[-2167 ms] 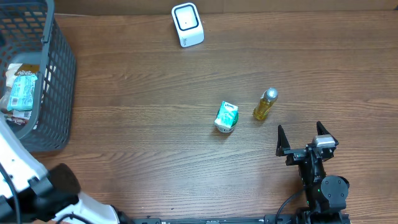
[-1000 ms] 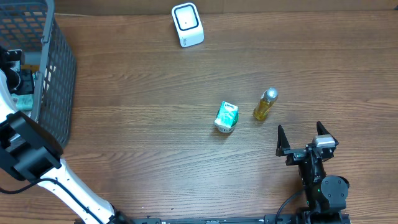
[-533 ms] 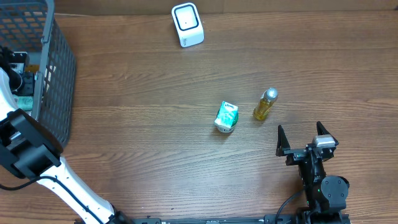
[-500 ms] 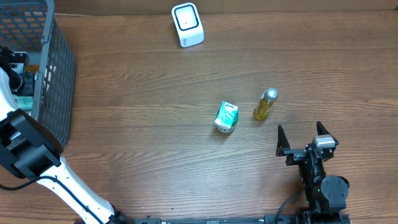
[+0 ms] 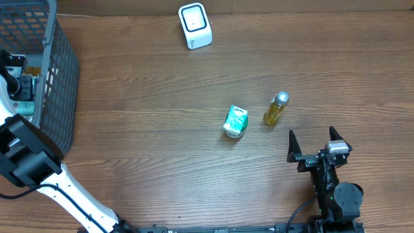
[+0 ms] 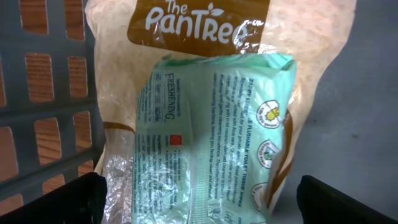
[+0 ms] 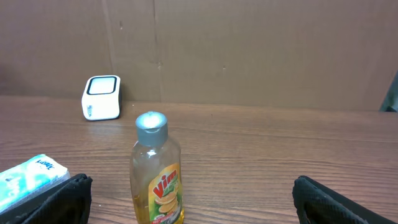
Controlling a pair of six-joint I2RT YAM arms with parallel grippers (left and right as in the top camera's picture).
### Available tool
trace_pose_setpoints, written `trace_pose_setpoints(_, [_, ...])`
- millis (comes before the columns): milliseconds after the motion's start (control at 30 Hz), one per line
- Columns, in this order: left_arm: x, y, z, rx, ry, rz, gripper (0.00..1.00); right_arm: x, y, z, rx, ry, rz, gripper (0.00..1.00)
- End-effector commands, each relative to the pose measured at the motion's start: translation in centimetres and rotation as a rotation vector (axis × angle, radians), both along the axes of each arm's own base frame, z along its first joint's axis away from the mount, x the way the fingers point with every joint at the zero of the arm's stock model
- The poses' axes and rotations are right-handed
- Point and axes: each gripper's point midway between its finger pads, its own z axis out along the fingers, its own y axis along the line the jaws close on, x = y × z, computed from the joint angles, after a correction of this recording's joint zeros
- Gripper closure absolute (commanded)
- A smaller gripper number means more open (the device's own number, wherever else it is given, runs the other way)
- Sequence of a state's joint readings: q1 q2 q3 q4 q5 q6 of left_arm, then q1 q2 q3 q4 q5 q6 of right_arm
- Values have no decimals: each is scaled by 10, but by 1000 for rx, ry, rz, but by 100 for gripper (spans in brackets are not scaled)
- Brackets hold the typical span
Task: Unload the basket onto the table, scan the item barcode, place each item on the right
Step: 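Move the left gripper into the grey basket and reach down, then grasp the green PanTree snack packet with the left gripper and lift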
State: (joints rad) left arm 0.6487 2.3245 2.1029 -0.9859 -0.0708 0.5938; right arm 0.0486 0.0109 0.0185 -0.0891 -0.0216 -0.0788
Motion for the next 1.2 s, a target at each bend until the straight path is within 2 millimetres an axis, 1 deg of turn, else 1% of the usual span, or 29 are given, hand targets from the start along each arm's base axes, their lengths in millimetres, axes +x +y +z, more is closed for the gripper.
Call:
trace_pose_setpoints(0, [0,1,-15,-16,8,-25,1,0,2,-2,-1,-4,7,0])
trace_pose_setpoints(100, [0,2,-27,-25,18,-28,0,0,2,-2,-1,-4,7,0])
trace_pose_setpoints(167, [-1,1,-38,-38,37,-29,0,0,2,-2,-1,-4,7,0])
trace_pose_setpoints(333, [-10,-2,-77,-87,106,-24,0,0,2,-2,-1,-4,7,0])
trace_pose_setpoints(400, [-14,-4,-88,-105,128,-23,0,0,2,-2,-1,-4,7,0])
trace_pose_setpoints(433, [-16,-5,-94,-112,141,-23,3,0,2,-2,-1,-4,7,0])
trace_pose_setpoints(500, [-17,-5,-96,-112,148,-21,13,0,2,-2,-1,-4,7,0])
trace_pose_setpoints(567, [-16,-4,-94,-107,142,-21,30,0,2,-2,-1,-4,7,0])
trace_pose_setpoints(600, [-15,-4,-93,-105,140,-21,40,0,2,-2,-1,-4,7,0])
trace_pose_setpoints(633, [-15,-3,-91,-103,139,-21,46,0,2,-2,-1,-4,7,0])
trace_pose_setpoints(667, [-15,-3,-90,-101,138,-21,50,0,2,-2,-1,-4,7,0])
trace_pose_setpoints(767, [-14,-3,-86,-103,128,-8,54,0,2,-2,-1,-4,7,0])
trace_pose_setpoints(833, [-11,-2,-78,-101,102,30,60,0,2,-2,-1,-4,7,0])
trace_pose_setpoints(867, [-8,-1,-70,-99,80,48,63,0,2,-2,-1,-4,7,0])
trace_pose_setpoints(933, [0,0,-50,-98,24,66,67,0,2,-2,-1,-4,7,0])
trace_pose_setpoints(967, [5,-1,-37,-102,-13,71,68,0,2,-2,-1,-4,7,0])
trace_pose_setpoints(1000, [10,-2,-21,-104,-58,81,68,0,2,-2,-1,-4,7,0])
trace_pose_setpoints(1067, [21,-2,18,-97,-155,97,68,0,2,-2,-1,-4,7,0])
trace_pose_setpoints(1167, [29,0,83,-52,-291,129,69,0,2,-2,-1,-4,7,0])
